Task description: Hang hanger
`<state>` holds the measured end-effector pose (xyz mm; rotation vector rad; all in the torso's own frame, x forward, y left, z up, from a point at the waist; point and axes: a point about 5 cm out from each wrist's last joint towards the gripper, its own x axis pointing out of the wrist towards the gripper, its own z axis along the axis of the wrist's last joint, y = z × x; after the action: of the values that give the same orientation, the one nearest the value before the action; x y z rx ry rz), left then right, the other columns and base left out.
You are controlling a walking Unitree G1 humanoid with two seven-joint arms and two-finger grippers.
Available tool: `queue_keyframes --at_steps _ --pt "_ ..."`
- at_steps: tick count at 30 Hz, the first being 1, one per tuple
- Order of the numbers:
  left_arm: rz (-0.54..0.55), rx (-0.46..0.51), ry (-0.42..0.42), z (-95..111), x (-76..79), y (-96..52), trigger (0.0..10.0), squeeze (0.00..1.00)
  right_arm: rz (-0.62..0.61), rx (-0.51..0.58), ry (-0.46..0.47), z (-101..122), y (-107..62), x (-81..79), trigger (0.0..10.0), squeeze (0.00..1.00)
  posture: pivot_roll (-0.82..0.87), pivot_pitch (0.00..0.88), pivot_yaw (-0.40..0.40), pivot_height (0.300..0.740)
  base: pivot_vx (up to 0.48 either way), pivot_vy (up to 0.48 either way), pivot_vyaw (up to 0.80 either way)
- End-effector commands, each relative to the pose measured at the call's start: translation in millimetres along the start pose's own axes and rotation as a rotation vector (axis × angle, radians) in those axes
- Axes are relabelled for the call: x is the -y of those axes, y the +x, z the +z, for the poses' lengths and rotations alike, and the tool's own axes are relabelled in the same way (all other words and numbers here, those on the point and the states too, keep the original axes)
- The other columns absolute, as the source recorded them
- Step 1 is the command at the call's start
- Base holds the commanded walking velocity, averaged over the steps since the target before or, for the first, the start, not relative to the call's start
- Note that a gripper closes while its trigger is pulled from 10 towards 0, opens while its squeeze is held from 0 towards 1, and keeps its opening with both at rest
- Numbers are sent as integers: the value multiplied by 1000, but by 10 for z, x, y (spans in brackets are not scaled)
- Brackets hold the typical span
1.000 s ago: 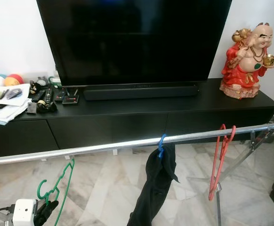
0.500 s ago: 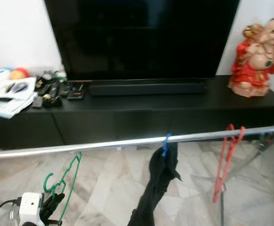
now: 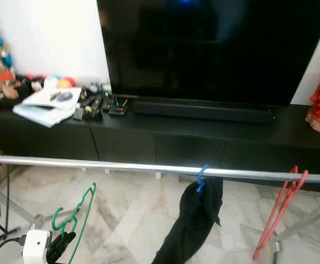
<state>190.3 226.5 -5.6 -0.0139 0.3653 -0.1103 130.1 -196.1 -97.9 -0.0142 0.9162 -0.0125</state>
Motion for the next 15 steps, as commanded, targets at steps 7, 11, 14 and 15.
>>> queue_keyframes --at_steps 7,11,14,15 --pt "-99 53 115 245 66 178 10000 0 -7 -2 9 -16 -9 18 10000 0 79 0 10 740 0 0 0" --pt "-128 83 164 394 72 305 10000 0 -7 0 10 -5 -4 15 10000 0 81 0 4 740 0 0 0" --pt "-147 96 194 502 67 407 10000 0 -8 1 10 -1 -2 12 10000 0 79 0 2 740 0 0 0" --pt "-149 98 200 521 65 426 10000 0 -8 2 10 -1 -2 11 10000 0 79 0 2 740 0 0 0"
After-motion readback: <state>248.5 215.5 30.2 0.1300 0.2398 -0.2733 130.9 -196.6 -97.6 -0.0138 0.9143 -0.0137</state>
